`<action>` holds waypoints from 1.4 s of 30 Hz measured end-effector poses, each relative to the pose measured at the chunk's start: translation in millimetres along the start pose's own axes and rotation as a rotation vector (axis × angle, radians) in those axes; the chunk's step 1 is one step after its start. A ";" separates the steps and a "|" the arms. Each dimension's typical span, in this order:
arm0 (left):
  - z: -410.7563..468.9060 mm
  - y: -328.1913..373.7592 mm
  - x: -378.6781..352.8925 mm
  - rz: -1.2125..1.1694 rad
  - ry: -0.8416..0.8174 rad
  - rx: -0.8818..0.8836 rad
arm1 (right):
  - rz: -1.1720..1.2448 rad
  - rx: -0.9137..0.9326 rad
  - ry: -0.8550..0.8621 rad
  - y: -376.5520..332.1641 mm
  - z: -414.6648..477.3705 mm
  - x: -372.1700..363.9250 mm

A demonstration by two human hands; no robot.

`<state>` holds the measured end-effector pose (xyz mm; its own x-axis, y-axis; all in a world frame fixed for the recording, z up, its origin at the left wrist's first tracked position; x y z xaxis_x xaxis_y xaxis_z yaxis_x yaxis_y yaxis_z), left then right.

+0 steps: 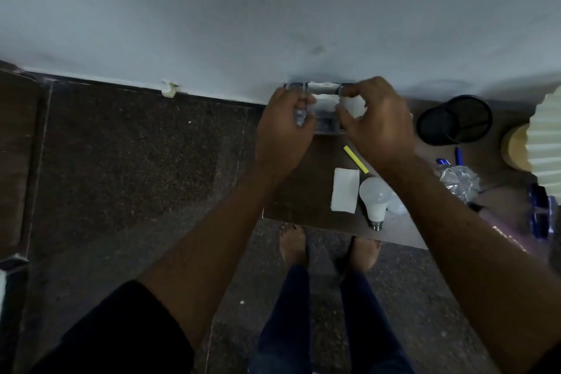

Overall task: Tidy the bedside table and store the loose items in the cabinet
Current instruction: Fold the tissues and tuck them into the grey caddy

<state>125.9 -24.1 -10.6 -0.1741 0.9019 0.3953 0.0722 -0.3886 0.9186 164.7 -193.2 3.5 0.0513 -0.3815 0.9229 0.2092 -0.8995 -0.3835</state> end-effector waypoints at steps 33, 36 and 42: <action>-112.0 -102.2 -29.0 -0.049 0.035 0.653 | -0.134 -0.066 -0.677 -18.6 -161.8 -112.7; -108.9 -110.5 -9.4 -0.029 0.090 0.646 | -0.089 -0.052 -0.674 -30.4 -155.1 -117.7; -111.2 -132.8 20.5 -0.030 0.162 0.674 | 0.010 0.001 -0.692 -53.9 -141.5 -132.9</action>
<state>3.6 25.0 -124.8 -0.3259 0.8507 0.4125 0.6503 -0.1150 0.7509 8.5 -124.2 -103.2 0.6642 -0.1661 0.7288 0.2060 -0.8966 -0.3921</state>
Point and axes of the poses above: each hand's wrist, its own z-axis towards the middle knuckle, its own x-axis out of the back of the hand, y = z × x, the point moved 5 cm from there along z, towards the middle knuckle, and after that the axes turned 15 degrees about -z, right-handed, at the moved point
